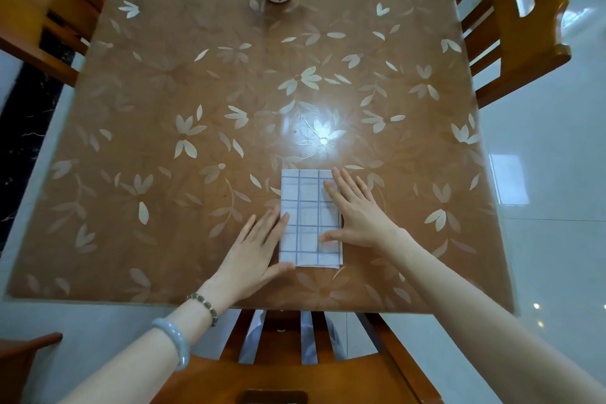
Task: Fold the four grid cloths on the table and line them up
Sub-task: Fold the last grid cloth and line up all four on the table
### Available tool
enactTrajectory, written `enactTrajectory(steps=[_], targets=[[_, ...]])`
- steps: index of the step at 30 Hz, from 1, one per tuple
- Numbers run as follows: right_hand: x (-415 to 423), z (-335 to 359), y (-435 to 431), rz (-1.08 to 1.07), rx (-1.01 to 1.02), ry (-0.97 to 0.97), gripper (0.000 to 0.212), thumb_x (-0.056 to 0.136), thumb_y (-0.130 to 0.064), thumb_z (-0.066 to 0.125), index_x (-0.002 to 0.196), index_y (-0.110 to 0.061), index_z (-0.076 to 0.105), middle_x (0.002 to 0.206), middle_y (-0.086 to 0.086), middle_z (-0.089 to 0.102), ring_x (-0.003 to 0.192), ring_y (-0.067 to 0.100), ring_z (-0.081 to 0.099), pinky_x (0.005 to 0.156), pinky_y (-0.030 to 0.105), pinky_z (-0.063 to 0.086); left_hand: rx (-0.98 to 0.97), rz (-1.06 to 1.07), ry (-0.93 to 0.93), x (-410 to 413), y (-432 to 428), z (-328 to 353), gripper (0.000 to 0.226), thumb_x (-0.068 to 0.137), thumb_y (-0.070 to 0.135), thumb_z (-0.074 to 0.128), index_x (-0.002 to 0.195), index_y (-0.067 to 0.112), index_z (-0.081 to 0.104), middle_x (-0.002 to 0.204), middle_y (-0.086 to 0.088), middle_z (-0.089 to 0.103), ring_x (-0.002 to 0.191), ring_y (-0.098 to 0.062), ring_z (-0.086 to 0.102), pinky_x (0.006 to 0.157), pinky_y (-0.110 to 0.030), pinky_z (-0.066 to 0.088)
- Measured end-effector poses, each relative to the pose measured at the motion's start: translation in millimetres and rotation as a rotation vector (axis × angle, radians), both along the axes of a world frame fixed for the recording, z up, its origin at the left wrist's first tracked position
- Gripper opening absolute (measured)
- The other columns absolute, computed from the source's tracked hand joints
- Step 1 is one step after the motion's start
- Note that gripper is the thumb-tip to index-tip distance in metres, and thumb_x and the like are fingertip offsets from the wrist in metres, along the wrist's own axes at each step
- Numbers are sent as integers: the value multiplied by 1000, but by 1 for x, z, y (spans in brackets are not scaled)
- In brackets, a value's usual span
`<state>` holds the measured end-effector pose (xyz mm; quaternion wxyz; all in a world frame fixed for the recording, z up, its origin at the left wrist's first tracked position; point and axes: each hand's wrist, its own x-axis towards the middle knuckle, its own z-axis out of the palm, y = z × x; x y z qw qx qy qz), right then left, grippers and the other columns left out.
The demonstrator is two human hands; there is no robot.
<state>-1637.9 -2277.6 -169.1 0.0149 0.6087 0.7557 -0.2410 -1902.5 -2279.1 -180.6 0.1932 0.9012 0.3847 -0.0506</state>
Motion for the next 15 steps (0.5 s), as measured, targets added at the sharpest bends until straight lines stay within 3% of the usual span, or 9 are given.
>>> enactTrajectory(steps=[1,3,5,6,8,11,15], targets=[[-3,3,-4,-96,12,95,106,75,-79,39,152,-15,3,157,4,-15,144,19,-19,117,40,-9,-35,106,-66,6,4,5,84,93,66,32,153,18,-2,161,-5,-4,148,-16,1,120,-32,-3],[-8,5,-13,-278,81,224,75,88,-51,55,147,-12,30,155,5,18,144,23,10,118,41,10,-122,351,-163,23,10,16,84,93,57,45,153,20,1,161,-2,0,147,-15,4,118,-31,4],[-13,0,-19,-328,186,176,49,85,-29,66,127,-7,55,133,13,47,125,32,40,104,49,37,-176,617,-247,45,15,22,79,92,48,55,152,16,15,159,-2,18,145,-18,16,116,-35,19],[-15,-4,-21,-328,210,148,42,80,-23,70,117,-6,61,121,15,53,113,35,48,94,50,44,-190,743,-283,55,17,24,76,90,44,59,150,15,22,155,-2,26,141,-19,22,114,-37,25],[-18,-11,-25,-335,206,112,40,71,-19,76,106,-4,64,110,17,56,100,38,53,83,49,50,-221,926,-332,75,18,24,75,86,36,67,147,14,29,148,-2,37,135,-19,30,110,-38,31],[-18,-15,-28,-349,216,101,42,66,-21,79,102,-5,65,108,17,56,99,38,54,82,46,50,-270,1036,-363,94,19,20,75,80,23,73,142,12,33,139,-6,43,130,-24,38,109,-41,36],[-16,-17,-27,-356,233,116,42,66,-25,79,102,-7,66,109,17,56,99,39,54,82,44,47,-394,1145,-458,100,27,19,57,78,17,73,128,14,45,115,-2,59,104,-22,60,88,-39,52]])
